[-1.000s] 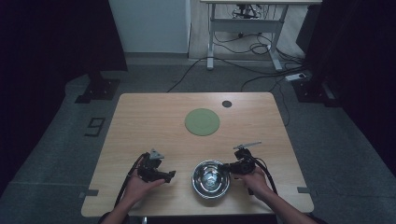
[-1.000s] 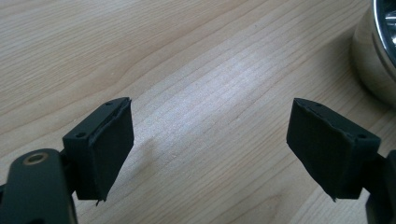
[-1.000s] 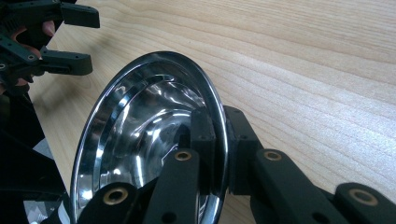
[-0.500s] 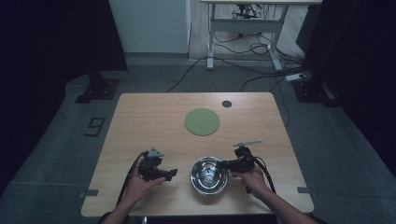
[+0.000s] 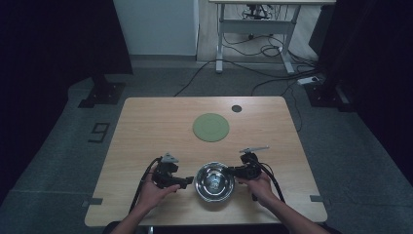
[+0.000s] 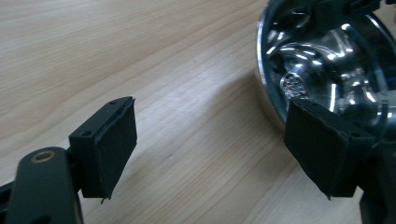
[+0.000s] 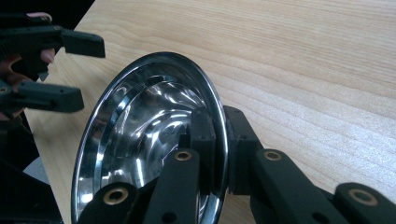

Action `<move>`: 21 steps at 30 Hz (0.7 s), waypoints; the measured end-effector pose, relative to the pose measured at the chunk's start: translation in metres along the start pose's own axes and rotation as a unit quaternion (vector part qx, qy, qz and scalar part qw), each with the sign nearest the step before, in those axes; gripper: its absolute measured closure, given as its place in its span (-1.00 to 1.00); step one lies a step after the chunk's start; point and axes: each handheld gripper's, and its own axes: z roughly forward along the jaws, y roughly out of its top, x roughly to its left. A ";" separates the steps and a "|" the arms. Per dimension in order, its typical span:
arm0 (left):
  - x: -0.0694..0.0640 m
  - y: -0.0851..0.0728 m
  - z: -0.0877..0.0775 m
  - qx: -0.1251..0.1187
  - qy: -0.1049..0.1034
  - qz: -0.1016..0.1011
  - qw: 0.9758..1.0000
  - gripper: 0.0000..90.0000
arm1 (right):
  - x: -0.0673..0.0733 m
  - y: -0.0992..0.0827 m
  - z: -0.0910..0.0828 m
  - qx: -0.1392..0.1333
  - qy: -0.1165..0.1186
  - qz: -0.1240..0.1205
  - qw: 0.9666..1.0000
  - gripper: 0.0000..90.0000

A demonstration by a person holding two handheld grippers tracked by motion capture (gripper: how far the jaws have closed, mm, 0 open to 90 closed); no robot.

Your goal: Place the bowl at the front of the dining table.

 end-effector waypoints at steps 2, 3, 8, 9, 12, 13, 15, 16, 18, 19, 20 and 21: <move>-0.002 0.001 0.002 0.001 -0.004 -0.001 1.000 -0.60 | 0.000 0.000 0.000 0.000 -0.001 0.000 1.000 0.87; -0.003 0.002 0.004 0.004 -0.004 0.002 1.000 -0.60 | 0.000 0.000 0.000 -0.001 -0.001 0.000 1.000 0.87; -0.003 0.003 0.006 0.005 -0.003 0.000 1.000 -0.60 | 0.000 0.000 0.001 -0.003 -0.002 -0.002 1.000 0.87; -0.003 0.003 0.007 0.005 -0.003 -0.001 1.000 -0.60 | 0.000 0.000 0.001 -0.002 -0.003 -0.003 1.000 0.87; -0.003 0.003 0.008 0.005 -0.008 -0.007 1.000 -0.60 | 0.000 0.000 0.002 -0.002 -0.004 -0.004 1.000 0.87; -0.003 0.003 0.008 0.004 -0.011 -0.008 1.000 -0.60 | 0.000 0.000 0.002 -0.002 -0.005 -0.005 1.000 0.87; -0.003 0.004 0.010 0.007 -0.016 -0.010 1.000 -0.60 | 0.000 0.000 0.002 -0.004 -0.005 -0.005 1.000 0.87; -0.004 0.005 0.011 0.007 -0.017 -0.011 1.000 -0.60 | 0.000 0.000 0.003 -0.005 -0.006 -0.006 1.000 0.87; -0.006 0.006 0.013 0.008 -0.020 -0.010 1.000 -0.58 | 0.000 0.000 0.003 -0.004 -0.006 -0.005 1.000 0.87; -0.007 0.007 0.016 0.012 -0.023 -0.007 1.000 -0.56 | 0.000 0.000 0.003 -0.004 -0.006 -0.006 1.000 0.87; -0.007 0.007 0.016 0.012 -0.023 -0.007 1.000 -0.55 | 0.000 0.000 0.003 -0.004 -0.006 -0.006 1.000 0.87; -0.009 0.007 0.018 0.014 -0.023 -0.005 1.000 -0.55 | 0.000 0.000 0.004 -0.004 -0.006 -0.008 1.000 0.87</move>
